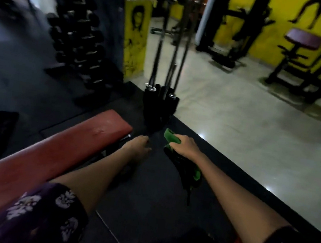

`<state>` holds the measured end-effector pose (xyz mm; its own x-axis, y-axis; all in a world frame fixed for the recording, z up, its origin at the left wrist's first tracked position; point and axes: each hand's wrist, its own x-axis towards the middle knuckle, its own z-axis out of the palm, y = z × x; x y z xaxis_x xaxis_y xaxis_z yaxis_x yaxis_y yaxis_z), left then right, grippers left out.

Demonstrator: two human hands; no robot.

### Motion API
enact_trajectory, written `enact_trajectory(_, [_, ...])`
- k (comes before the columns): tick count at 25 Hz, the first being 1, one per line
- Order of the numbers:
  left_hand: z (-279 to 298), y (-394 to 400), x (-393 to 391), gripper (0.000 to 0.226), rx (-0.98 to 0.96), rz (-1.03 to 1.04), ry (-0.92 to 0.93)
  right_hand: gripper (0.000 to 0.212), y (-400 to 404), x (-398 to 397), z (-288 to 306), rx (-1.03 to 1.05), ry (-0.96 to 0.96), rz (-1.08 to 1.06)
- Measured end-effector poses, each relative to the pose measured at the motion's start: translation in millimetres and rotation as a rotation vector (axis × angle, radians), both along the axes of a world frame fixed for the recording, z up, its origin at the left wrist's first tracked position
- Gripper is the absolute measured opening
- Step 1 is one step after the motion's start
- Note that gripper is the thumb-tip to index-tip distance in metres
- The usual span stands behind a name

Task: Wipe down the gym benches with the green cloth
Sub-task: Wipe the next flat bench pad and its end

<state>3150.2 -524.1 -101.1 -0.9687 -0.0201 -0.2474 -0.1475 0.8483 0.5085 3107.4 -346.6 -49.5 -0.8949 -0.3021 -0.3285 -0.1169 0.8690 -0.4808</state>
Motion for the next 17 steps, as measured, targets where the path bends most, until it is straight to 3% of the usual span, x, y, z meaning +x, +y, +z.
enact_trajectory(9, [7,-166,93,0.042,-0.013,0.57,0.08,0.05,-206,0,1,0.002,0.02,0.563])
enact_trajectory(17, [4,-231,220,0.041,-0.002,1.129,0.044,0.054,-357,63,-3,0.103,0.075,1.107])
